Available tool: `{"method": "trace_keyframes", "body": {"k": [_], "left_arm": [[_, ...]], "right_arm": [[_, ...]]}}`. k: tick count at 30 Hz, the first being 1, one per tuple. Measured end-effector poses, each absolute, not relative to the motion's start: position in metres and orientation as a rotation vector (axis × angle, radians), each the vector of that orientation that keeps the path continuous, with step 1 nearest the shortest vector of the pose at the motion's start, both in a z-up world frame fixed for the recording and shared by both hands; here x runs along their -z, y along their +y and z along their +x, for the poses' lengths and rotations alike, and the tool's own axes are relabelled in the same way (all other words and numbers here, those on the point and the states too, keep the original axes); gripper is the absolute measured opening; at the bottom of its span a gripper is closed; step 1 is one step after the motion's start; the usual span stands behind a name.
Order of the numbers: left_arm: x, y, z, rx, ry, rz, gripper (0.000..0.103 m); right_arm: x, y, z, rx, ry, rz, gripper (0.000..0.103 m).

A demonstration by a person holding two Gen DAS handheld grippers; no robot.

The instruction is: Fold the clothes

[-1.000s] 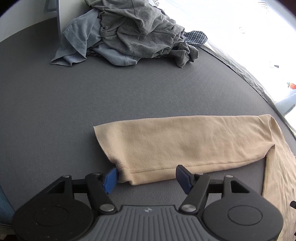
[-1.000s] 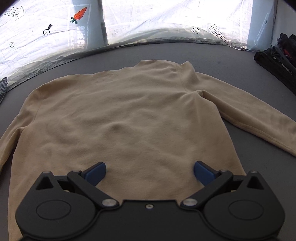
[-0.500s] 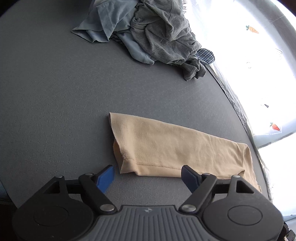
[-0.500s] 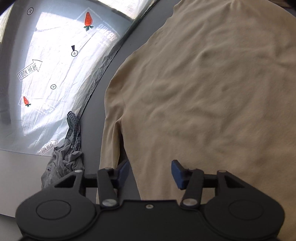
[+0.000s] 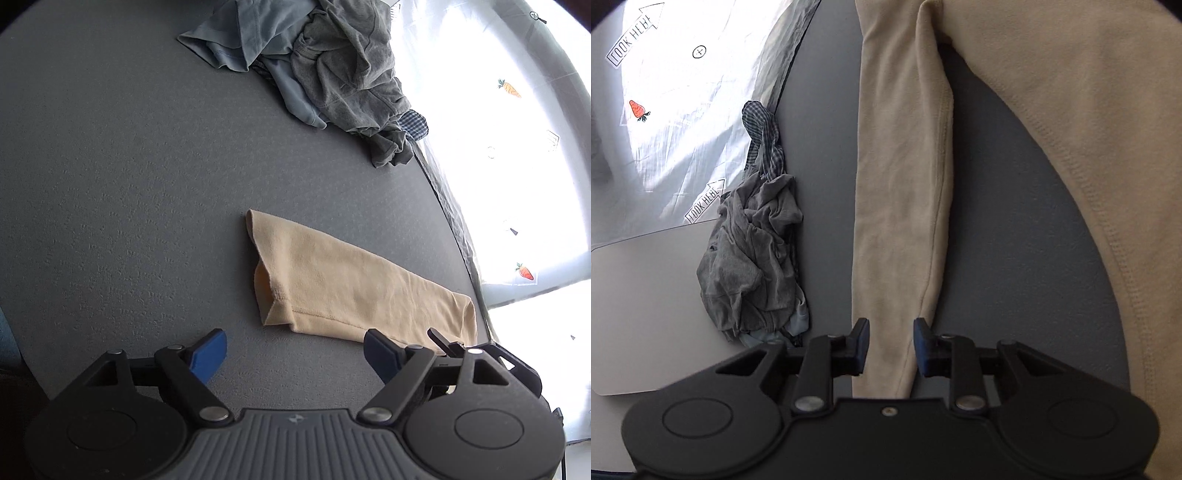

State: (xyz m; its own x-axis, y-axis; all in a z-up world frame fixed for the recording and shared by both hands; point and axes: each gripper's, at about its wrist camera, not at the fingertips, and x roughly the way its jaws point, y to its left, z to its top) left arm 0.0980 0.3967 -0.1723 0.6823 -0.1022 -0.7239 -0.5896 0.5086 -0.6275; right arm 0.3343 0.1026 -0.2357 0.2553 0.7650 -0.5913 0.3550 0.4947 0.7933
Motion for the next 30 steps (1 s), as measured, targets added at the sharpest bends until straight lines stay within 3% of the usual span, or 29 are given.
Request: {"method": "trace_keyframes", "body": {"k": [12, 24, 25, 29, 30], "left_arm": [[0.176, 0.404, 0.109, -0.297, 0.827, -1.026, 0.09], [0.175, 0.4, 0.117, -0.309, 0.833, -1.008, 0.097], [0.175, 0.399, 0.118, -0.31, 0.833, -1.003, 0.097], [0.175, 0.399, 0.118, -0.31, 0.832, -0.993, 0.097], [0.175, 0.399, 0.118, -0.31, 0.832, -0.992, 0.098]], "right_arm": [[0.25, 0.12, 0.342, -0.297, 1.517, 1.094, 0.028], [0.259, 0.122, 0.349, -0.256, 1.559, 1.172, 0.027], [0.259, 0.123, 0.351, -0.26, 1.557, 1.166, 0.026], [0.256, 0.129, 0.358, -0.284, 1.545, 1.098, 0.004], [0.254, 0.128, 0.358, -0.295, 1.533, 1.1, 0.004]]}}
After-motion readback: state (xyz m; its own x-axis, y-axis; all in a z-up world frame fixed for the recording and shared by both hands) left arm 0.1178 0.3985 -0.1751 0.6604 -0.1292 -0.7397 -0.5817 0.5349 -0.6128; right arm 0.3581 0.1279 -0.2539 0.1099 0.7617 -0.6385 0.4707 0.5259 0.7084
